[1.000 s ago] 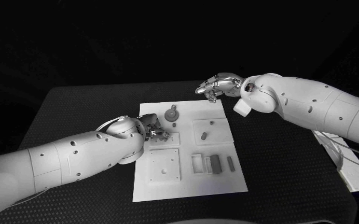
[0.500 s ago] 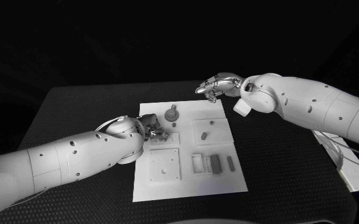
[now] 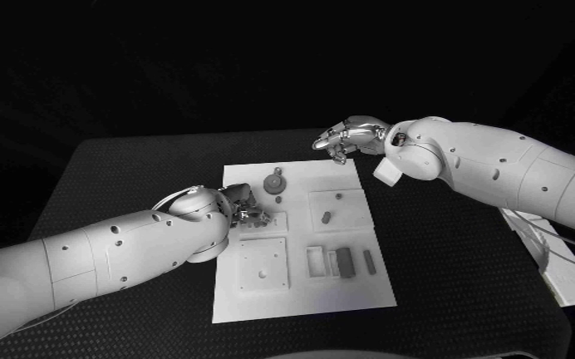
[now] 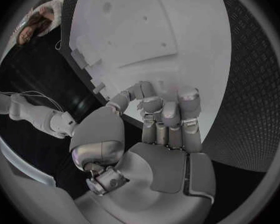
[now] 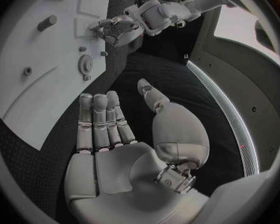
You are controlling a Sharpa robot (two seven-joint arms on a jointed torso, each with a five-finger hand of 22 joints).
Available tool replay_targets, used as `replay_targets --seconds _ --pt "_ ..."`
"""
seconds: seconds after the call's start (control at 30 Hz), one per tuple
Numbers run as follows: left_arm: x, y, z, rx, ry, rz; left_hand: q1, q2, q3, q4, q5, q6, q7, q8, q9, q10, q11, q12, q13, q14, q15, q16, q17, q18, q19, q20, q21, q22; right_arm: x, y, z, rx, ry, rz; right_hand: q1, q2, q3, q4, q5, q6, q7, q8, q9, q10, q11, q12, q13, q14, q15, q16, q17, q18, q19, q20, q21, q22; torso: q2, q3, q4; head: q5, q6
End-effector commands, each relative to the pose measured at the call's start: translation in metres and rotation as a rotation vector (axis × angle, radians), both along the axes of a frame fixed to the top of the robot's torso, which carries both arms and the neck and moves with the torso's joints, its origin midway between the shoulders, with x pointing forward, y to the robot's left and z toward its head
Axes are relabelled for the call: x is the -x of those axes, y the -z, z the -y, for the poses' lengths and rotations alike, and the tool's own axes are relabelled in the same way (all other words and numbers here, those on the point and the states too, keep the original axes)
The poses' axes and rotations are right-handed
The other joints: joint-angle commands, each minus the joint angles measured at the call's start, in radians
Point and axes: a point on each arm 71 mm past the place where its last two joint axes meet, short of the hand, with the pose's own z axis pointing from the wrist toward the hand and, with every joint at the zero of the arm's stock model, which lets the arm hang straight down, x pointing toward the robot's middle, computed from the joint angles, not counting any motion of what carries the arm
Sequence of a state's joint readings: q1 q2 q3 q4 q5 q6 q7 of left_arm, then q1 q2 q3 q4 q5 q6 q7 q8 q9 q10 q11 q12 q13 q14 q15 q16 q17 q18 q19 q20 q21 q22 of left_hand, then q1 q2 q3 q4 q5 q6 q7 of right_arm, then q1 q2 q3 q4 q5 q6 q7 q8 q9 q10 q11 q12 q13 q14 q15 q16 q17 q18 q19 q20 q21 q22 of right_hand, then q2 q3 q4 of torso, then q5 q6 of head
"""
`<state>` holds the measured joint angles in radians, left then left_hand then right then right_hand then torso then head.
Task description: Assemble the parts on the task board
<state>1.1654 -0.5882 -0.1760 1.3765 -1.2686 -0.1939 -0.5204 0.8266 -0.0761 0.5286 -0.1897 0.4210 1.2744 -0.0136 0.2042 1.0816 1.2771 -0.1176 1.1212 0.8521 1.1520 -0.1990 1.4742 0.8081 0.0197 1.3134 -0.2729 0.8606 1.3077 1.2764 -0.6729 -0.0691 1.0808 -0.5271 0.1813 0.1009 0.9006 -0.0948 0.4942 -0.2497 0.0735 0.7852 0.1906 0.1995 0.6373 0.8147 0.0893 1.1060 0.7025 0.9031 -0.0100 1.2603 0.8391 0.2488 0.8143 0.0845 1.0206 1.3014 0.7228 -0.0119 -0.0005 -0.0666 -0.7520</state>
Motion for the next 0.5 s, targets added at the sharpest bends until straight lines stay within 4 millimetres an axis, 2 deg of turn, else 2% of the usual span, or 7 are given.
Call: replay_targets --seconds 0.03,0.5 --pt "0.0017 0.0074 -0.0053 -0.031 -0.011 -0.041 0.078 0.063 0.086 -0.085 0.006 0.004 0.001 0.005 0.0 0.007 -0.002 -0.007 0.001 0.01 -0.018 -0.004 0.002 0.068 0.005 0.001 -0.002 0.011 0.0007 0.0002 -0.0018 -0.004 -0.017 -0.001 -0.006 0.0 0.0 0.006 -0.006 0.002 0.007 -0.004 -0.001 -0.005 0.0 0.005 -0.001 -0.008 -0.003 0.003 -0.001 0.013 0.005 0.004 -0.005 -0.001 0.0 0.0 0.0005 0.0 0.0" --pt "0.0018 0.0073 -0.0062 -0.005 -0.026 -0.054 0.082 0.065 0.088 -0.086 -0.004 0.001 0.002 0.005 -0.003 0.006 -0.001 -0.008 0.002 0.01 -0.017 -0.006 0.002 0.068 0.006 0.001 -0.003 0.011 0.0009 0.0005 -0.0014 -0.004 -0.016 -0.002 -0.006 0.0 0.0 0.006 -0.006 0.002 0.007 -0.004 -0.001 -0.005 0.0 0.005 -0.001 -0.008 -0.003 0.003 -0.001 0.013 0.005 0.004 -0.005 -0.001 0.0 -0.0006 0.0 -0.003 0.002"
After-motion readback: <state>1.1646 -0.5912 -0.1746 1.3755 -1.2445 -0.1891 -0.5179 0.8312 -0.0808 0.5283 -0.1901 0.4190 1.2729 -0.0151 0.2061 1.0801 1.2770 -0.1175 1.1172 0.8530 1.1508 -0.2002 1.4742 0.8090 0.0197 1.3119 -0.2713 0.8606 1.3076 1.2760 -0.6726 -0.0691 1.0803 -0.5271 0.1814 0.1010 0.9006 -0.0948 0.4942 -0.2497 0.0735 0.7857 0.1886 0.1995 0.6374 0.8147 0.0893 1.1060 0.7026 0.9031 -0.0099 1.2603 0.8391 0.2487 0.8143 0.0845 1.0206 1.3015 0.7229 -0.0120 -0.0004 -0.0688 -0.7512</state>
